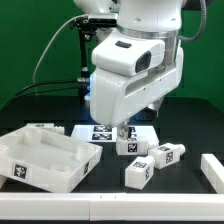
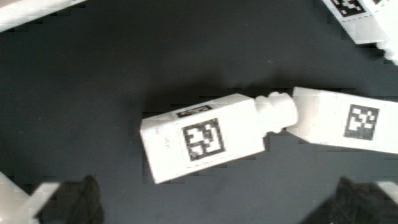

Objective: Assemble square table

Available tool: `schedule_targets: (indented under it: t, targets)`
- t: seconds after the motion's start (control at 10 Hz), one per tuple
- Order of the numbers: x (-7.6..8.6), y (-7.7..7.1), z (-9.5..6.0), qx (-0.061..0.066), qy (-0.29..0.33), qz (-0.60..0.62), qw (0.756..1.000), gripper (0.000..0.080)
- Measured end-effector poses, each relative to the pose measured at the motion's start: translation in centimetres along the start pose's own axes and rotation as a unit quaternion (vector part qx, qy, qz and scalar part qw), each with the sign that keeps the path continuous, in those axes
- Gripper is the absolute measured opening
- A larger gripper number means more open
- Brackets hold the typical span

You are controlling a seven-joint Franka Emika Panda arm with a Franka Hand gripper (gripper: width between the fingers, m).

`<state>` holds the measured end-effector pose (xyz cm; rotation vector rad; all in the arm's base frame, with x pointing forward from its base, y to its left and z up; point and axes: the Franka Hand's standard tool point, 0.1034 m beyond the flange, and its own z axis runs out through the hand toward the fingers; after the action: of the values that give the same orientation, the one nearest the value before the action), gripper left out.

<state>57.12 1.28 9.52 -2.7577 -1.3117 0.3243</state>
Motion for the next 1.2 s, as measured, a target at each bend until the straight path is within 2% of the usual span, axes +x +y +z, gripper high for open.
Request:
schedule_targets:
  t: [0.5,0.6,0.8,0.9,1.2]
  targets:
    - [0.0,0.0,0.1,0.0,0.0,0.0,1.0,0.065]
    - [0.3,0.3,0.1,-0.012,0.01,0.018,1.0,0.065]
    - [1.8,-0.2,1.5,-0.052,0.049,0.063,0.995,0.065]
    - [1.7,-0.4,2.1,-0.054,0.054,0.047,0.996,0.065]
    - [1.5,-0.1,2.1,-0.054,0.052,0.036,0.997,0.065]
